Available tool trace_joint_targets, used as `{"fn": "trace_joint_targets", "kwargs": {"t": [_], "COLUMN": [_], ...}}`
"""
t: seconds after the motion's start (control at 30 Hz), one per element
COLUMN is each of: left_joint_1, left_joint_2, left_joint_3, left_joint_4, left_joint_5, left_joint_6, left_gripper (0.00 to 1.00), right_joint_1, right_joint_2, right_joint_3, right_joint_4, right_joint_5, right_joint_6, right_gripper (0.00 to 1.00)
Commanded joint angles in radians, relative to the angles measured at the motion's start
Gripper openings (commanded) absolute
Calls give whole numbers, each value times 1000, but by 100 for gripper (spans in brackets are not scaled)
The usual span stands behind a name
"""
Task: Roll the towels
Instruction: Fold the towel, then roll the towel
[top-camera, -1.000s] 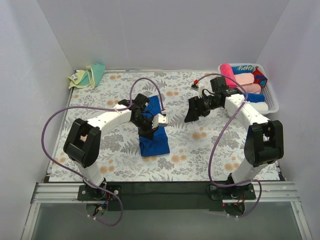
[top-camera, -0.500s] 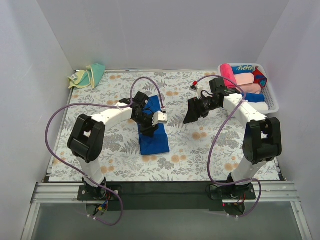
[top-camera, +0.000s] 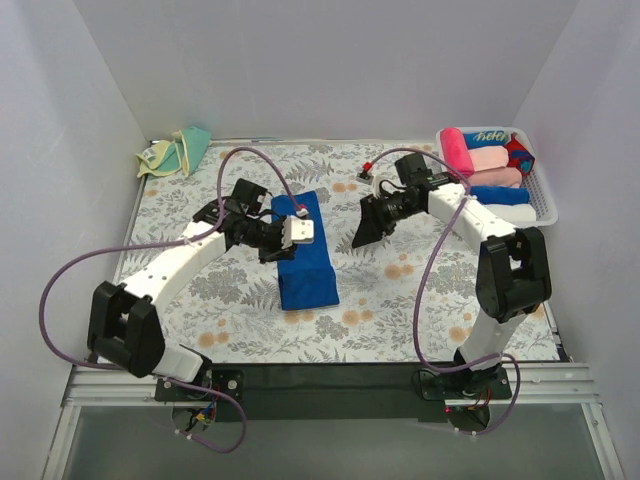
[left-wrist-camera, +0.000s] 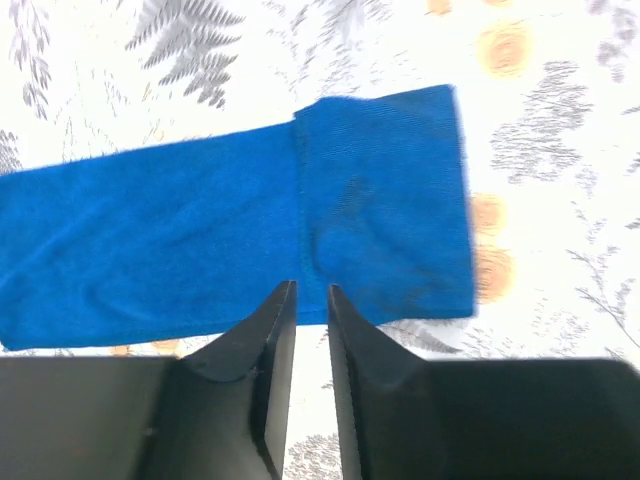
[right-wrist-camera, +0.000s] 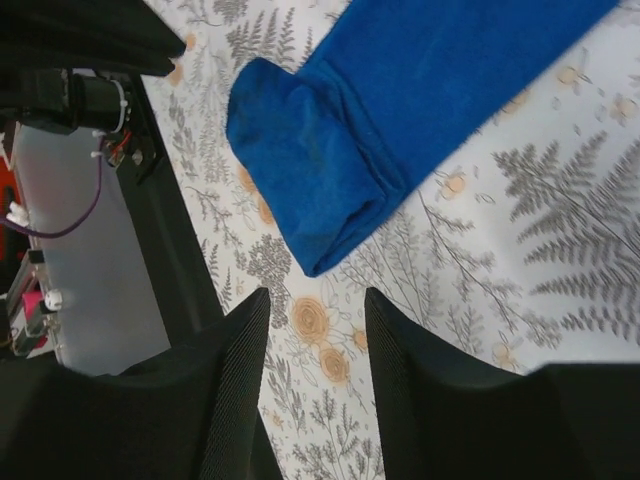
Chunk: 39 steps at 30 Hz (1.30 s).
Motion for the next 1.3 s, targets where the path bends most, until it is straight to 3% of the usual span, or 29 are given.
{"fn": "trace_joint_targets", "kwargs": {"t": [0.0, 0.2, 0.43, 0.57, 0.7, 0.8, 1.0, 1.27], "left_joint_1": [-9, -12, -6, -6, -6, -27, -272, -405], "left_joint_2": [-69, 6, 2, -29, -134, -236, -320, -248], "left_joint_3": [-73, -153, -321, -328, -315, -326, -438, -529], "left_joint_4": [9, 67, 188, 204, 205, 207, 294, 481], "left_joint_5": [89, 78, -61, -92, -98, -98, -276, -471], "left_joint_6": [12, -45, 7, 13, 36, 70, 74, 9], "left_gripper": [14, 9, 8, 18, 47, 59, 67, 66], "right_joint_1": [65, 169, 249, 264, 266, 266, 266, 266], "right_joint_2": [51, 177, 303, 366, 389, 381, 361, 376], "right_joint_3": [71, 146, 106, 83, 80, 69, 48, 40], "right_joint_4": [13, 56, 142, 191, 205, 214, 214, 216], "right_joint_5": [-80, -123, -85, -36, -4, 4, 21, 16], "right_joint_6": [15, 75, 93, 107, 119, 130, 141, 131], "right_gripper": [42, 37, 34, 34, 34, 34, 34, 33]}}
